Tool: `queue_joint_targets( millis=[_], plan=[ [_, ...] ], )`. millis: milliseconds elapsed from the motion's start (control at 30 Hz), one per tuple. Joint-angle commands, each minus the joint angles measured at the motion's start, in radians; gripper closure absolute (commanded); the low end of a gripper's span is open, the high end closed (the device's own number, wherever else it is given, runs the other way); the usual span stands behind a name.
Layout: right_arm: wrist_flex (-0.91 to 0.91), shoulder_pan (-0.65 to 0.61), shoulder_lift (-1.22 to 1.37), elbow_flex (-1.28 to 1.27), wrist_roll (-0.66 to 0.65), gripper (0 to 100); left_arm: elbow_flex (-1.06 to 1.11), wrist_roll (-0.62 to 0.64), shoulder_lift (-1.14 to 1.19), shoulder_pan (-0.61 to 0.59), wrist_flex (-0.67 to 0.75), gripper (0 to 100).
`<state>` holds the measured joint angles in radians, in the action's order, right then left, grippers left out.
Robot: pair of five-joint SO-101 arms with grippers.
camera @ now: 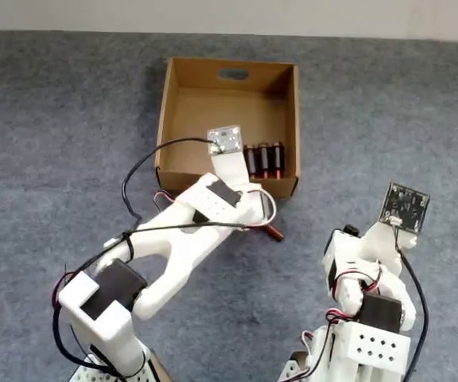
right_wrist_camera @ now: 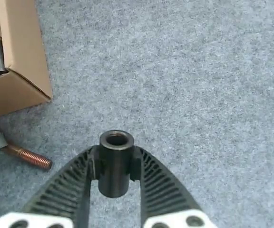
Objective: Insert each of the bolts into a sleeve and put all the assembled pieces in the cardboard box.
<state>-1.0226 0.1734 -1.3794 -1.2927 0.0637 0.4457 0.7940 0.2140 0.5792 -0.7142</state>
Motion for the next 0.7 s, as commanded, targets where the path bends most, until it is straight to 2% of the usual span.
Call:
queue_joint_targets(
  millis=[0,233,467,667],
  plan=[
    [0.015,0.008,-0.010,0.004,0.005,99.3,-0.005,0.005,0.004,0.053,0.008,86],
    [0.015,0.013,-0.010,0.004,0.005,99.3,0.010,0.003,0.002,0.107,-0.002,86],
    [0.015,0.013,-0.010,0.004,0.005,99.3,0.007,-0.003,-0.001,0.114,-0.103,86],
    [0.015,0.013,-0.010,0.004,0.005,99.3,-0.044,-0.198,-0.001,0.081,-0.221,86]
  ],
)
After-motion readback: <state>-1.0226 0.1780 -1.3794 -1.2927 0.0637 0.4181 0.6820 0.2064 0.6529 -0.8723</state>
